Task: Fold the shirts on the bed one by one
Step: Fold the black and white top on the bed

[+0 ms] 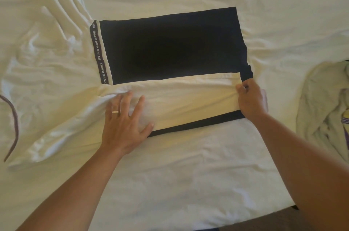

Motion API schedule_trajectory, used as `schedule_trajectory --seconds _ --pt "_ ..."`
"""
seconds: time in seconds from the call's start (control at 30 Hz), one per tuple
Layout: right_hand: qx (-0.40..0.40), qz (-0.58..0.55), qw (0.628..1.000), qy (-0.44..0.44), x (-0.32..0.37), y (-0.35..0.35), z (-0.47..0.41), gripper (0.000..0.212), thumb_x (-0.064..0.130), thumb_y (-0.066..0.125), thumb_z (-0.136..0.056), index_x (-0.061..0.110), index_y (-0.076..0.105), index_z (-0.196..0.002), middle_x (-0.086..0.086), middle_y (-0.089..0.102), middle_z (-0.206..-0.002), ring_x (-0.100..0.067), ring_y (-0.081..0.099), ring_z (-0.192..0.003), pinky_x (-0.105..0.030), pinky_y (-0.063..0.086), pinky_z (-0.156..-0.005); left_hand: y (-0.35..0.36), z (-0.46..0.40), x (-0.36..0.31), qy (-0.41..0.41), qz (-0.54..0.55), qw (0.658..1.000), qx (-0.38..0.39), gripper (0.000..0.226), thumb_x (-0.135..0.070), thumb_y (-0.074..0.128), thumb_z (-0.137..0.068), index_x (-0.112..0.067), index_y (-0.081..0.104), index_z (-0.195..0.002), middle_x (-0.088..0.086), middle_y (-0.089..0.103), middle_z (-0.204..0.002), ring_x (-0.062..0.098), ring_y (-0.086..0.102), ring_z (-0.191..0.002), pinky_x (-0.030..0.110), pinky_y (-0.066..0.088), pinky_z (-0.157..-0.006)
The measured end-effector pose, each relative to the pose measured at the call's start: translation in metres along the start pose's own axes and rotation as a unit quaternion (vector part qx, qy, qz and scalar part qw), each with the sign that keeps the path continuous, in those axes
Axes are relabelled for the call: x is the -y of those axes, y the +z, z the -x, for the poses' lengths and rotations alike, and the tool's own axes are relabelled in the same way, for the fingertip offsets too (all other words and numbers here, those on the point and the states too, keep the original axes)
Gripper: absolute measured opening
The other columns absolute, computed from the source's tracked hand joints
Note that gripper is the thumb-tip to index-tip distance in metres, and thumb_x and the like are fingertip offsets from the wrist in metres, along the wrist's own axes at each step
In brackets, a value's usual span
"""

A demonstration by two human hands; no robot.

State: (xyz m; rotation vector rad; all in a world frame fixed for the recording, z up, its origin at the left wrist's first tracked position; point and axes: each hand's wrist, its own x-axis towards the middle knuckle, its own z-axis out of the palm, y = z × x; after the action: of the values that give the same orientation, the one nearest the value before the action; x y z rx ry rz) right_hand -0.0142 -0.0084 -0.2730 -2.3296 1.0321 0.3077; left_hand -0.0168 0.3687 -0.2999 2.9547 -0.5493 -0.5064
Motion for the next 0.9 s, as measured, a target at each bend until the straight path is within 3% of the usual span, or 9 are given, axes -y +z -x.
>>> schedule_trajectory --seconds 0.17,0.23,0.33,0.4,0.47,0.57,0.67,0.77,0.9 --pt "-0.017 0.069 0.997 -0.002 -0.001 0.003 -0.001 0.023 0.042 0.042 -0.105 0.021 0.053 -0.105 -0.003 0.060 -0.095 -0.024 0.054 -0.079 -0.032 0.039 -0.062 0.013 0.002 0.005 0.018 -0.030 0.999 0.022 0.090 -0.081 0.024 -0.089 -0.032 0.010 -0.163 0.013 0.002 -0.170 0.042 0.003 -0.155 0.065 0.016 -0.121" --pt "-0.059 0.128 0.990 -0.030 0.003 0.005 0.001 0.027 0.037 0.044 -0.103 0.019 0.054 -0.121 -0.007 0.057 -0.119 -0.030 0.054 -0.099 -0.037 0.041 -0.078 0.018 0.004 0.006 0.024 -0.040 0.999 0.014 0.090 -0.080 0.022 -0.090 -0.030 0.009 -0.163 0.014 0.001 -0.170 0.042 0.002 -0.155 0.067 0.015 -0.120" --pt "-0.109 0.179 0.965 -0.156 0.013 0.020 0.016 0.043 0.036 0.047 -0.099 0.019 0.045 -0.139 -0.010 0.041 -0.144 -0.035 0.040 -0.126 -0.046 0.035 -0.100 0.025 0.005 0.007 0.031 -0.047 0.998 -0.002 0.089 -0.078 0.024 -0.092 -0.029 0.007 -0.164 0.015 0.000 -0.170 0.042 0.002 -0.155 0.068 0.015 -0.119" --pt "-0.045 0.222 0.941 -0.251 0.020 0.035 0.028 0.051 0.046 0.036 -0.103 0.024 0.035 -0.150 -0.008 0.026 -0.159 -0.035 0.029 -0.141 -0.052 0.029 -0.111 0.028 0.005 0.008 0.034 -0.046 0.998 -0.007 0.089 -0.077 0.024 -0.092 -0.029 0.005 -0.163 0.014 -0.001 -0.170 0.042 0.001 -0.155 0.068 0.013 -0.120" --pt "0.048 0.281 0.913 -0.291 0.016 0.048 0.032 0.062 0.060 0.018 -0.103 0.032 0.014 -0.159 -0.003 0.002 -0.168 -0.030 0.009 -0.153 -0.054 0.018 -0.119 0.029 0.004 0.009 0.035 -0.049 0.998 -0.008 0.089 -0.078 0.024 -0.091 -0.029 0.005 -0.163 0.014 -0.002 -0.170 0.041 -0.001 -0.155 0.067 0.011 -0.121" --pt "0.085 0.318 0.905 -0.271 0.002 0.048 0.021 0.069 0.072 0.007 -0.098 0.042 -0.010 -0.158 0.003 -0.019 -0.167 -0.024 -0.009 -0.155 -0.053 0.010 -0.123 0.028 0.005 0.010 0.043 -0.053 0.998 -0.007 0.089 -0.077 0.026 -0.091 -0.029 0.007 -0.164 0.012 -0.003 -0.170 0.040 -0.003 -0.156 0.065 0.009 -0.122" --pt "0.096 0.340 0.897 -0.264 0.000 0.043 0.016 0.072 0.075 0.008 -0.095 0.044 -0.018 -0.155 0.003 -0.023 -0.166 -0.025 -0.012 -0.155 -0.054 0.008 -0.124 0.026 0.008 0.018 0.061 -0.046 0.997 0.003 0.088 -0.076 0.027 -0.092 -0.029 0.009 -0.163 0.010 -0.004 -0.171 0.036 0.000 -0.157 0.063 0.011 -0.122" --pt "0.089 0.346 0.899 -0.251 0.017 0.042 0.021 0.075 0.074 0.011 -0.094 0.039 -0.008 -0.158 -0.001 -0.017 -0.167 -0.029 -0.007 -0.155 -0.057 0.009 -0.122 0.016 0.015 0.029 0.072 -0.029 0.997 0.001 0.081 -0.070 0.032 -0.095 -0.025 0.025 -0.161 0.009 0.011 -0.170 0.034 0.013 -0.156 0.061 0.018 -0.121" --pt "0.046 0.284 0.911 -0.297 0.072 0.058 0.044 0.066 0.055 0.035 -0.093 0.022 0.036 -0.150 -0.010 0.022 -0.163 -0.037 0.023 -0.147 -0.057 0.026 -0.114 -0.002 0.041 0.057 0.043 -0.038 0.990 -0.132 0.056 -0.048 0.053 -0.096 -0.015 0.058 -0.140 0.014 0.050 -0.149 0.039 0.047 -0.130 0.052 0.036 -0.102"
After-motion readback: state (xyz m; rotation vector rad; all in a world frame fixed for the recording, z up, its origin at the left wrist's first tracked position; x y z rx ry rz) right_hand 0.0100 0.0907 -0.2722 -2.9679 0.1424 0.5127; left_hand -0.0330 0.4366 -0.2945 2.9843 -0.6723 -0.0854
